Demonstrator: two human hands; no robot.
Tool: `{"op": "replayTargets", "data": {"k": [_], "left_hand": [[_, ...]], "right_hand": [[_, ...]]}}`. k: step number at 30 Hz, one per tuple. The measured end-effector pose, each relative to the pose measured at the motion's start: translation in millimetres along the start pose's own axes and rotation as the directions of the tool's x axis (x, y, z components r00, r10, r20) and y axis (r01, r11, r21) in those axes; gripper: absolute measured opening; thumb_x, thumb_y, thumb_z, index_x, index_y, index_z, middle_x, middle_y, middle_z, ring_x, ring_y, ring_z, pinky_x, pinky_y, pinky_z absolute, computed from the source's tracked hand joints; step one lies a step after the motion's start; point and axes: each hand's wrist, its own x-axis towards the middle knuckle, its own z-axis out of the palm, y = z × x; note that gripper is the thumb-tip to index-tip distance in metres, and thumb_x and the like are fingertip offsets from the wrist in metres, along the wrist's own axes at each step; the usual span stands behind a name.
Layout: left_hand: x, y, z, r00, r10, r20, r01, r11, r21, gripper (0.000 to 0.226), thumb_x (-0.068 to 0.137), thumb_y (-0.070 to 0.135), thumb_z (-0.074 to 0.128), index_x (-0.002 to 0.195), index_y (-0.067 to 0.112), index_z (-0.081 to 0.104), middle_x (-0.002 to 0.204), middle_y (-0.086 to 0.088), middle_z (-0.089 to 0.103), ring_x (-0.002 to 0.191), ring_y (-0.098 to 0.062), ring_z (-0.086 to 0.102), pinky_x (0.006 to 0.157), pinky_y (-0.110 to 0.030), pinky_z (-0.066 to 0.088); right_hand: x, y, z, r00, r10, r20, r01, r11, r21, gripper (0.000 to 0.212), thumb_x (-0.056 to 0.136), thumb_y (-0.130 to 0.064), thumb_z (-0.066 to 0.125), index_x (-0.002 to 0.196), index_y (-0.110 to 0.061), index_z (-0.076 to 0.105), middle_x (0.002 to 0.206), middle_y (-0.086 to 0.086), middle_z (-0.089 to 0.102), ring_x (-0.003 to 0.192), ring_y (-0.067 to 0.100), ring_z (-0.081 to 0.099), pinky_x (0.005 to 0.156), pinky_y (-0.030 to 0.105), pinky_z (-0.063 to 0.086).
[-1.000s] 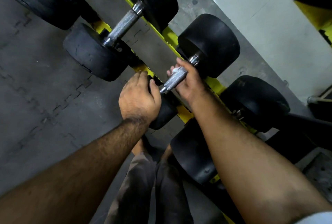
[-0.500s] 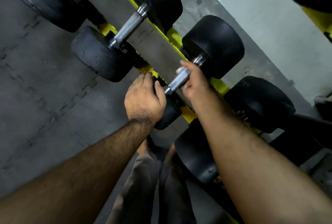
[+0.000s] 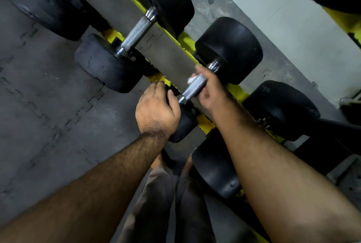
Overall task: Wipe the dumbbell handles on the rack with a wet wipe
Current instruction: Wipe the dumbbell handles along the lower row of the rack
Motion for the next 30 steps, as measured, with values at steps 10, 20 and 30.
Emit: {"op": "replayTargets", "data": {"k": [10,20,30], "left_hand": [[2.9,-2.6,0.6,1.000,-0.004,0.013,0.004,1.000,0.002,0.047,0.094,0.038,0.033,0.116,0.008,0.061,0.115,-0.008,0.065,0.105,-0.028,0.060,0.085,-0.040,0.049],[2.6,0.0,-2.4,0.999,-0.010,0.038,0.010,1.000,0.001,0.048,0.094,0.038,0.032,0.117,0.007,0.061,0.116,-0.008,0.066,0.106,-0.027,0.061,0.086,-0.041,0.052],[-2.9,-1.2,-10.9,0.986,0.139,0.088,-0.141,0.990,0.007,0.049,0.096,0.033,0.040,0.127,-0.002,0.057,0.121,-0.020,0.062,0.114,-0.036,0.057,0.099,-0.045,0.047]], "right_hand": [[4.7,-16.0,5.7,0.997,-0.074,-0.023,0.078,0.962,0.262,0.023,0.097,-0.013,0.059,0.074,-0.014,0.056,0.065,-0.001,0.055,0.063,0.011,0.055,0.071,0.025,0.048],[-20.4,23.7,-2.0,0.992,0.123,-0.003,-0.121,0.969,-0.217,0.010,0.090,-0.018,0.065,0.088,-0.010,0.068,0.076,0.005,0.069,0.063,0.016,0.066,0.057,0.023,0.053],[-49.3,38.9,0.2,0.991,-0.097,-0.097,0.051,0.916,-0.398,0.036,0.074,0.022,0.038,0.069,-0.007,0.059,0.059,0.006,0.057,0.052,0.015,0.049,0.041,0.015,0.037]]}}
